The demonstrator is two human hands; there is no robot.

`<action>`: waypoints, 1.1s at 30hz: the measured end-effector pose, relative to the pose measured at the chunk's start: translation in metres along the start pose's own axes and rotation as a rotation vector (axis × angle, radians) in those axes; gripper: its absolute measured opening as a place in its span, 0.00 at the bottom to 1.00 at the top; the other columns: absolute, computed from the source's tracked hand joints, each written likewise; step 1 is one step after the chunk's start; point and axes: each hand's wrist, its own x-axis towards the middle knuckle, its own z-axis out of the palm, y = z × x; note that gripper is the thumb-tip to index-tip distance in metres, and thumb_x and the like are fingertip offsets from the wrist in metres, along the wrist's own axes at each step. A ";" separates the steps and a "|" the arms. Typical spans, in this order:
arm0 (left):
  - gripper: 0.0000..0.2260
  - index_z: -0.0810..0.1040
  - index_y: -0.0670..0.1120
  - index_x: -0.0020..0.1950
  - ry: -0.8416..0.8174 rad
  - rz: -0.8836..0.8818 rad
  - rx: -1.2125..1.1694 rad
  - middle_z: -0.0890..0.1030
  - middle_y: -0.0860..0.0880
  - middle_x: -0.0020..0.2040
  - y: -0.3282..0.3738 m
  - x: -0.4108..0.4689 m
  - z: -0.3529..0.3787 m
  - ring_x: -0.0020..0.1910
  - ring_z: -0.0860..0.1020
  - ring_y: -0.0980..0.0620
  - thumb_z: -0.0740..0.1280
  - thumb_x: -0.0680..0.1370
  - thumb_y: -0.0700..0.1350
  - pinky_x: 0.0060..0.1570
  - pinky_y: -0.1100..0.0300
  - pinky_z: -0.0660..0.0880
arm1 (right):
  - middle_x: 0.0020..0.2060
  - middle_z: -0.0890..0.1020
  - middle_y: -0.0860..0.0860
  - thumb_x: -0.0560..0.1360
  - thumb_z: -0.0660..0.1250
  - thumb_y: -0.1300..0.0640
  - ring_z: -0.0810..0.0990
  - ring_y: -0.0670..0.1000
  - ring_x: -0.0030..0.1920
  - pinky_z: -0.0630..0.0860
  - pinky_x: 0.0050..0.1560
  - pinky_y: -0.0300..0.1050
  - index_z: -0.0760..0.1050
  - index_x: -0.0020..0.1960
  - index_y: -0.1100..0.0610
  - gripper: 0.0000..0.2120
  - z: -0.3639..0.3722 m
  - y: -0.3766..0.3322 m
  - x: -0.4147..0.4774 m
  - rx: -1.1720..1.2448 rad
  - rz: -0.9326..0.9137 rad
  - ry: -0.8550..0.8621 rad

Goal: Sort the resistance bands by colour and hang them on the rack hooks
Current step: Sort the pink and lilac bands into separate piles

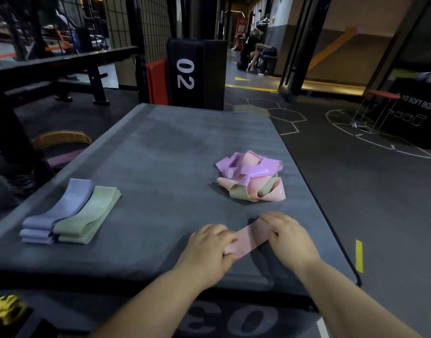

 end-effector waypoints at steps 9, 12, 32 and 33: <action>0.23 0.46 0.55 0.79 -0.232 -0.016 0.159 0.47 0.59 0.79 0.001 -0.006 0.000 0.78 0.42 0.54 0.46 0.84 0.52 0.75 0.45 0.39 | 0.78 0.55 0.43 0.82 0.46 0.61 0.50 0.47 0.78 0.47 0.77 0.47 0.53 0.78 0.48 0.26 0.002 0.004 0.000 -0.135 -0.014 -0.198; 0.23 0.44 0.55 0.79 -0.244 -0.032 0.177 0.45 0.60 0.79 0.002 -0.008 0.000 0.77 0.40 0.54 0.45 0.84 0.52 0.74 0.44 0.37 | 0.78 0.53 0.42 0.83 0.46 0.56 0.47 0.47 0.78 0.44 0.77 0.50 0.51 0.79 0.46 0.24 0.000 0.004 -0.003 -0.132 -0.003 -0.227; 0.09 0.77 0.54 0.52 0.102 -0.161 -0.027 0.69 0.59 0.56 0.000 -0.007 -0.006 0.61 0.68 0.57 0.63 0.76 0.57 0.61 0.62 0.61 | 0.73 0.65 0.38 0.83 0.47 0.56 0.54 0.44 0.77 0.50 0.74 0.53 0.62 0.74 0.40 0.22 -0.001 0.002 -0.003 -0.070 0.118 -0.119; 0.09 0.78 0.55 0.51 0.099 -0.186 -0.018 0.70 0.60 0.56 0.000 -0.006 -0.007 0.60 0.68 0.57 0.63 0.77 0.57 0.58 0.62 0.60 | 0.72 0.68 0.38 0.83 0.48 0.56 0.57 0.44 0.76 0.53 0.72 0.51 0.65 0.72 0.39 0.21 -0.002 0.001 -0.003 -0.057 0.131 -0.084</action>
